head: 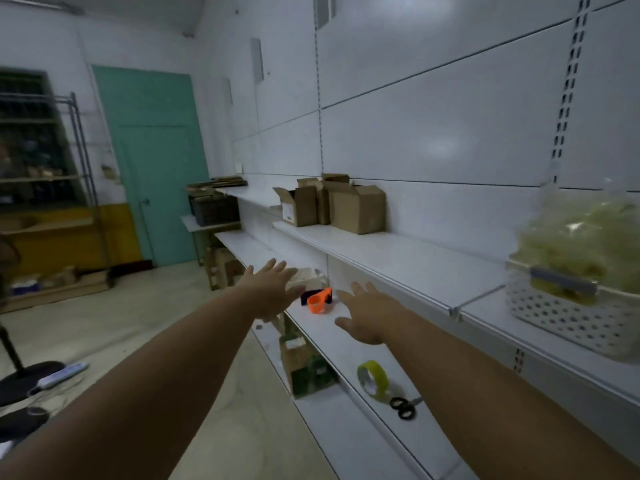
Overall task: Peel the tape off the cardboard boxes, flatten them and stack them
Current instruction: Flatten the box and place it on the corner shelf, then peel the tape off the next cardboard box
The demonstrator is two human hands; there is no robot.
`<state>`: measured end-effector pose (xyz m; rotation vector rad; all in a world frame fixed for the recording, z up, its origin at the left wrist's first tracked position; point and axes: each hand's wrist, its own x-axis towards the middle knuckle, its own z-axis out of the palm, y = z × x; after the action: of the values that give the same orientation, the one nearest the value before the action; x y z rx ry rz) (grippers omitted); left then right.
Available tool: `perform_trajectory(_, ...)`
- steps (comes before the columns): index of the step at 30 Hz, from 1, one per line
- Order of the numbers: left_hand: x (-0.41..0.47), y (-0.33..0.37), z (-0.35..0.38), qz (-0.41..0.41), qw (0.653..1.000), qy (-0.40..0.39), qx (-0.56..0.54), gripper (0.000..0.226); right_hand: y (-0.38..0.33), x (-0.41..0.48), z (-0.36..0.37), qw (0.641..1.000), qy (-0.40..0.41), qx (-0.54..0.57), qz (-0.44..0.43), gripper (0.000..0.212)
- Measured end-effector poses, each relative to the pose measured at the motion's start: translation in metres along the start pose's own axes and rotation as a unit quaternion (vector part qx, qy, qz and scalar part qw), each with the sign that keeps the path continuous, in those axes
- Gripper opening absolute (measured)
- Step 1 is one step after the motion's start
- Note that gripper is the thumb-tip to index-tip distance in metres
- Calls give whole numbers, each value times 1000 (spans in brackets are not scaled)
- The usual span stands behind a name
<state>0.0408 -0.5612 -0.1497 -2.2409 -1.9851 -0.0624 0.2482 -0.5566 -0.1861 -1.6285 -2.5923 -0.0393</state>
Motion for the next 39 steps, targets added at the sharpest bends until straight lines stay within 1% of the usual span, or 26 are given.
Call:
perform_trajectory(3, 46, -18, 1, -4, 1000, -1, 9, 63, 4, 60, 9, 999, 24, 19, -23, 64)
perform_trajectory(5, 77, -31, 1, -8, 999, 22, -27, 62, 5, 98, 12, 998, 55, 28, -28, 66)
perform_trajectory(7, 106, -46, 3, -10, 998, 31, -61, 62, 5, 131, 14, 996, 71, 32, -42, 64)
perform_trajectory(10, 143, -74, 14, -4, 999, 18, -44, 62, 3, 171, 24, 996, 63, 6, -64, 56)
perform_trajectory(15, 224, -123, 31, 11, 999, 26, -18, 63, 3, 242, 43, 995, 63, -20, -68, 55)
perform_trajectory(18, 282, -143, 43, 36, 998, 22, -37, 63, 7, 286, 45, 998, 42, -36, -41, 61)
perform_trajectory(21, 339, -158, 57, 73, 997, 16, -37, 63, 15, 327, 37, 998, 23, -54, -18, 61)
perform_trajectory(25, 406, -165, 68, 130, 988, 25, -79, 63, 39, 368, 24, 997, 40, -42, 42, 61)
perform_trajectory(28, 442, -158, 78, 168, 978, 6, -125, 63, 70, 383, 24, 994, 40, -45, 87, 61)
perform_trajectory(31, 475, -143, 87, 181, 962, -34, -203, 65, 108, 394, 23, 985, 98, -32, 142, 62)
perform_trajectory(33, 498, -131, 95, 179, 950, -37, -254, 68, 133, 406, 25, 973, 137, -28, 182, 64)
perform_trajectory(35, 516, -118, 107, 183, 946, -40, -266, 69, 153, 417, 29, 962, 167, -11, 218, 67)
perform_trajectory(37, 530, -103, 122, 189, 945, -22, -265, 64, 168, 429, 37, 947, 222, 62, 225, 68)
perform_trajectory(39, 549, -96, 128, 177, 937, 29, -300, 53, 175, 439, 43, 925, 264, 181, 205, 66)
